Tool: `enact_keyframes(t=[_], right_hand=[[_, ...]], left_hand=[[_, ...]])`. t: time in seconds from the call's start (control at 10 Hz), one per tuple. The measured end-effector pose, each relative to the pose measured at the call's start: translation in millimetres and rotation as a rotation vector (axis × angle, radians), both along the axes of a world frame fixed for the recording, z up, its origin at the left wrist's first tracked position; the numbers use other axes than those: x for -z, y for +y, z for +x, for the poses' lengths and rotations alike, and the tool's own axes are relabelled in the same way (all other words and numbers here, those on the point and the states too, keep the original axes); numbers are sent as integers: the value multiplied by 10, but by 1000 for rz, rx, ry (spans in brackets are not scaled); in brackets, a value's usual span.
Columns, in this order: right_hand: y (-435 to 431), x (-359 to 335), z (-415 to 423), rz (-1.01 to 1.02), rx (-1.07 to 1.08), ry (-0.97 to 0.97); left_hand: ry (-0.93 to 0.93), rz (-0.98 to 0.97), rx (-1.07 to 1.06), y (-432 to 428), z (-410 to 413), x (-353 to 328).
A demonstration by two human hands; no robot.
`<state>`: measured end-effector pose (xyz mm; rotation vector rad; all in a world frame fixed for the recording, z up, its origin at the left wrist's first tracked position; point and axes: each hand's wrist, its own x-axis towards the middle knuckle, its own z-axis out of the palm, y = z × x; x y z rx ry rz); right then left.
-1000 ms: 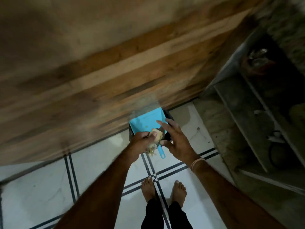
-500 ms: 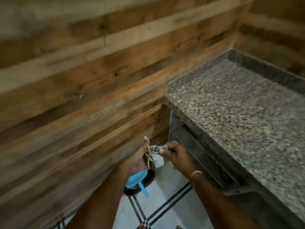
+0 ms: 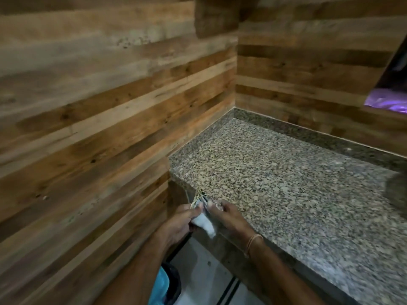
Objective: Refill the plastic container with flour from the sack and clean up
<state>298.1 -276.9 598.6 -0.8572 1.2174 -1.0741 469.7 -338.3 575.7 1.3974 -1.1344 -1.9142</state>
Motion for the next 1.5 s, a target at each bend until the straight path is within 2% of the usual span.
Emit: enact_keyframes(t=[0.1,0.2,0.3,0.4,0.5,0.6,0.8,0.9,1.0,1.1,1.3,1.5], right_hand=[[-77,-7,-190,54,-13,31],[-202,79,-393,68,81,20],[-351,153,-530,122,181,21],[-594,232,-606,137,351,-10],[-890,345,-698,176,458,-93],[-1158,511,-697,292,465,-82],[-1703,773,-618,280,572,266],[-1850,858,-565,219,516,438],[-1934,1005,-520,181,435,688],[-1918,1117,-470,198,364,849],[-1834,1091,-536,170,318,857],[-1325,970,-876,83,459,868]], left_hand=[[35,32,12,-173,-212,-19],[27,80,13,-375,-430,-11],[-48,111,-27,-578,-639,72],[-129,89,25,-799,-813,222],[-98,84,11,-1069,-919,383],[-167,58,-35,-1341,-964,501],[-501,-278,75,-1805,-929,637],[-610,-448,196,-1879,-830,679],[-627,-645,330,-1892,-727,709],[-754,-724,434,-1899,-689,728],[-895,-742,471,-1892,-741,679],[-972,-847,375,-1709,-944,641]])
